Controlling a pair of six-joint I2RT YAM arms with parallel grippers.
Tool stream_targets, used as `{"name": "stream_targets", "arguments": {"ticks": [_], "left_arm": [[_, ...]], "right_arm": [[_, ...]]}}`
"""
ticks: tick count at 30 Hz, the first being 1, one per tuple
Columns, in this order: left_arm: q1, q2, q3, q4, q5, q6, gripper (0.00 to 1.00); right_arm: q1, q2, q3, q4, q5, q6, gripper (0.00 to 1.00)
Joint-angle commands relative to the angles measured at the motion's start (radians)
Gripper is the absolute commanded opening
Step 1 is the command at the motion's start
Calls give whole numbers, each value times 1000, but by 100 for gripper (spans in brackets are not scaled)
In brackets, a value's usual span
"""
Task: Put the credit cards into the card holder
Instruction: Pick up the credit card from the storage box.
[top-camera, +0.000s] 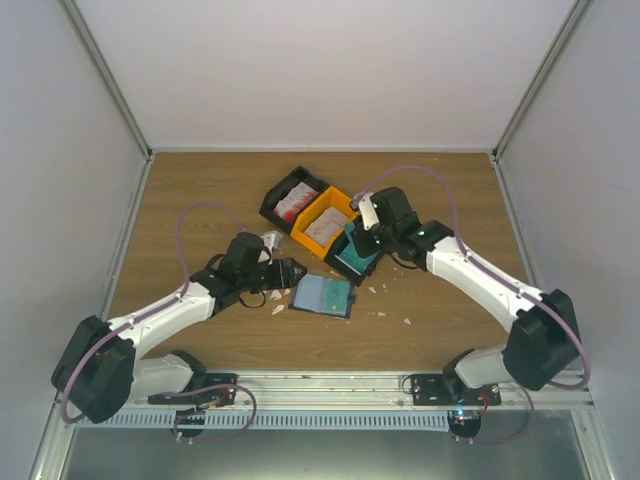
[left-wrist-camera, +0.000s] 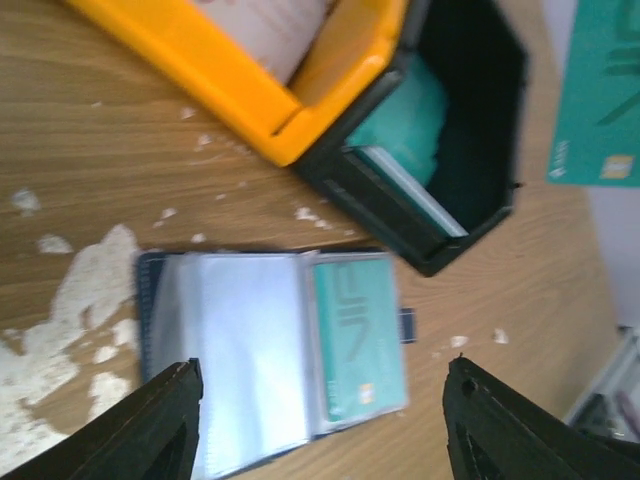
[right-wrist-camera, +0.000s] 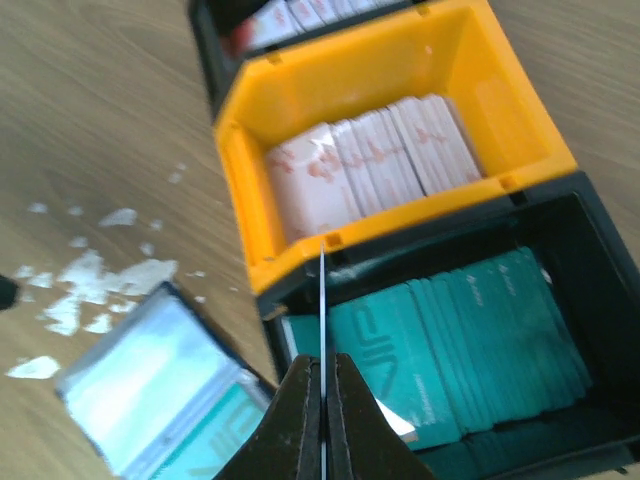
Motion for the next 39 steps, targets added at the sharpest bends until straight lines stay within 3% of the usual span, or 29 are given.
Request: {"name": "stream_targets", "arguments": {"ticks": [1,5,8,14,17,21,23,25,27,30,32,39], "left_arm": [[6,-72,-20,171,124,9,70],[6,-140,-41,276,231,-2,78],[6,-168,-57,347,293,-29,79],[5,-170,-108,551,443,-128,76],[-1,-160,-117,613,480,-166,68],[-29,-153,-112,639,491,-181,49],[-44,-156,-113,643,489,-184,37],[-51,-165,-117,630,479,-186,18],[-51,-182,-126,610,471,-183,1],[-52,-206,-130,587,473,-168,0],[-51,-211,-116,561,477,-160,0],[-51,-200,-80,558,566,-169,0]], "right_arm": [[-1,-93,-50,100,-175,21,0],[-2,-178,-131,213,-406,87,1],[-2,-234,-188,314,-584,194,1],[5,-327,-344,611,-798,440,1],[22,-351,-381,672,-816,496,1],[54,-366,-410,704,-819,525,1],[63,-368,-421,702,-809,528,1],[65,-371,-427,687,-790,532,1],[65,-387,-439,677,-766,533,8],[64,-425,-477,674,-731,520,26],[65,-451,-511,689,-725,520,30],[65,-526,-608,805,-797,549,21]]}}
